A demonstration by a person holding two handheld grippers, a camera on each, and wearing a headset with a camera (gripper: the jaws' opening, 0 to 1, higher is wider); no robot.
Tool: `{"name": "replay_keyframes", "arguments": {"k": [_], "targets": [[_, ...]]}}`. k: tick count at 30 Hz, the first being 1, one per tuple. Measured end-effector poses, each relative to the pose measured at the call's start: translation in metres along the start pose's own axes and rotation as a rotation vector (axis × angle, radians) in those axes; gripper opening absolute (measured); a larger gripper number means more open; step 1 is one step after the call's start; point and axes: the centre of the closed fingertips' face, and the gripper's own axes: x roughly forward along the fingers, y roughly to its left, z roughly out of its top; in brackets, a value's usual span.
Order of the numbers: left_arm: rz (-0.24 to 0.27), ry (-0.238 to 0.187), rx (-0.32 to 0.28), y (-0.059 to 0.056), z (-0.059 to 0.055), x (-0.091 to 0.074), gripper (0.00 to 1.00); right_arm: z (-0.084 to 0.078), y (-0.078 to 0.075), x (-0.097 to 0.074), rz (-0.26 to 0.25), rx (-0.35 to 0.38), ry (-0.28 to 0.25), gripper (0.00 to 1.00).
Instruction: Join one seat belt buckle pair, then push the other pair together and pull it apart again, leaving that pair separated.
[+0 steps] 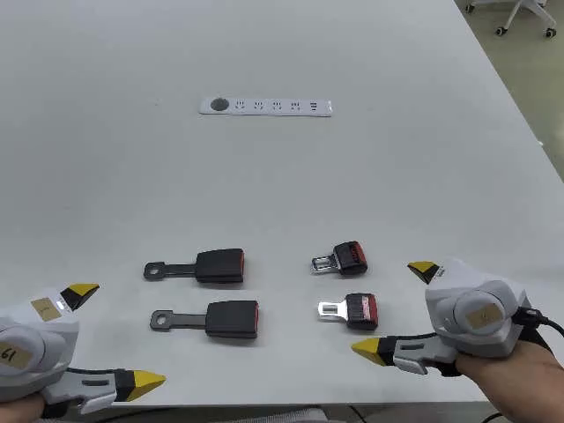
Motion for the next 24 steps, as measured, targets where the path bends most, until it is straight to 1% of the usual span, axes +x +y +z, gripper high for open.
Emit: {"name": "replay_keyframes", "arguments": {"k": [1,5,9,11,15,19,24], "targets": [[0.001,-0.003,-0.01,0.0019,-0.0014,0.0009,1.0,0.0004,-0.0002,-0.0008,-0.001,0.002,0.0,0.93],[0.004,0.009,-0.016,0.0003,-0.0056,0.0025,1.0,0.0028,-0.0002,-0.0014,0.0,0.011,-0.004,0.93],[0.01,0.004,-0.012,0.0015,-0.0024,-0.0004,1.0,0.0032,0.0006,-0.0012,0.0,-0.005,0.005,0.92],[0.014,0.0,-0.018,0.0045,-0.0039,-0.0007,1.0,0.0037,0.0005,-0.0012,0.0,-0.005,0.002,0.92],[0.019,-0.004,-0.02,0.0056,-0.0039,-0.0022,1.0,0.006,0.0004,-0.001,0.0,-0.015,-0.008,0.93],[0.022,-0.007,-0.025,0.0042,-0.0036,-0.004,1.0,0.0088,0.0023,-0.0007,0.003,-0.025,-0.015,0.93],[0.022,0.002,-0.017,0.0022,-0.0055,-0.0047,1.0,0.0081,0.0048,-0.0017,0.005,-0.03,-0.015,0.93]]}}
